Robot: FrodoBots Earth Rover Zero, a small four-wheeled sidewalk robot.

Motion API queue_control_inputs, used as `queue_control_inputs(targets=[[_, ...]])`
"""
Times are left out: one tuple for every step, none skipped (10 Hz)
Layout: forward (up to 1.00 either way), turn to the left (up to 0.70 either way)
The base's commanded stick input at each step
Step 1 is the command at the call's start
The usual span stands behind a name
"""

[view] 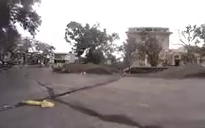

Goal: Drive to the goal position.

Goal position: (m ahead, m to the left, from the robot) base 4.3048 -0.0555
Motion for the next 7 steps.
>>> queue_control_inputs(targets=[[0.70,0.27],[0.70,0.27],[0.70,0.27],[0.70,0.27],[0.70,0.27],[0.70,0.27],[0.70,0.27]])
